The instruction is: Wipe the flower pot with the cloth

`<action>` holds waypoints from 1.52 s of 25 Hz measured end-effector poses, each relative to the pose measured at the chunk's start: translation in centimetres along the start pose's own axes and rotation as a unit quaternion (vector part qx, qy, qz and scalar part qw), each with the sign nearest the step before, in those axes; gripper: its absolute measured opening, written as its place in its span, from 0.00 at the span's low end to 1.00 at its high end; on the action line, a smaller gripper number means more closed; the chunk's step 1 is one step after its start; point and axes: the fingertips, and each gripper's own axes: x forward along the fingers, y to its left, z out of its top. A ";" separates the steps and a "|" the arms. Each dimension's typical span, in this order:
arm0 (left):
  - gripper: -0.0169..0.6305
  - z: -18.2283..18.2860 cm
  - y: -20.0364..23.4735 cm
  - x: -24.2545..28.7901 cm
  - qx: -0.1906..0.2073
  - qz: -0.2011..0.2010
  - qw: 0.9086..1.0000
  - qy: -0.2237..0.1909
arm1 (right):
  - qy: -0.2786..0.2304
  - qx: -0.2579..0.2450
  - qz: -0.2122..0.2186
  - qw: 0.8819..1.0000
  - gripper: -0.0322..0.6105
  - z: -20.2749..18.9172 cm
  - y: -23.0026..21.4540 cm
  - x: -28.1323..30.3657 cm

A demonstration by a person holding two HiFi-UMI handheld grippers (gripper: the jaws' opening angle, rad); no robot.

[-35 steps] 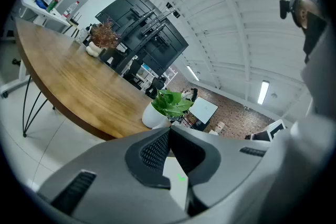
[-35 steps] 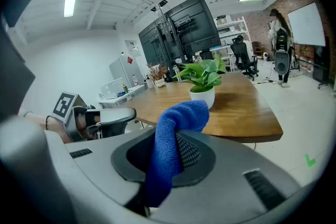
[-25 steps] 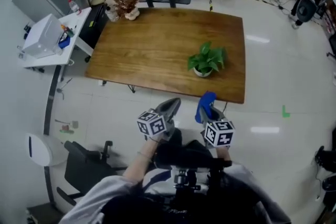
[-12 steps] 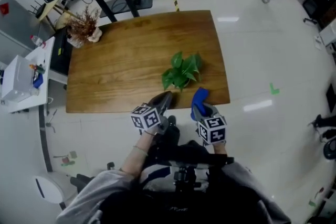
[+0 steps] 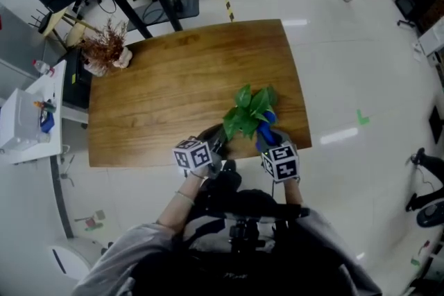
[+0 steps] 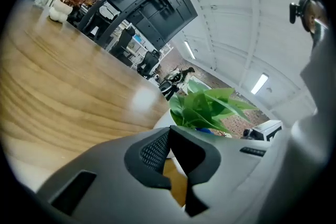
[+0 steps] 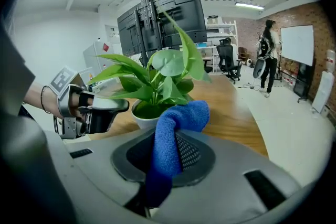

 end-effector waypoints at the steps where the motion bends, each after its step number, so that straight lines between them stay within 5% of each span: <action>1: 0.03 0.2 0.3 0.0 0.000 -0.003 1.000 0.002 | 0.003 -0.001 0.002 1.000 0.15 -0.1 0.3 0.3; 11: 0.03 1.4 1.6 1.7 0.006 -0.033 0.999 0.021 | 0.056 -0.010 0.017 0.998 0.15 -2.7 3.6 3.0; 20: 0.03 2.8 2.8 2.0 -0.007 -0.029 1.000 0.006 | 0.068 -0.051 0.071 0.994 0.15 -2.5 8.0 3.8; 31: 0.03 1.1 2.0 1.5 -0.001 -0.052 0.998 0.034 | 0.045 -0.003 -0.047 0.998 0.15 -1.7 -0.5 0.6; 38: 0.03 1.3 2.1 2.1 -0.005 -0.058 0.997 0.041 | -0.003 -0.015 0.008 1.000 0.15 1.4 0.5 3.0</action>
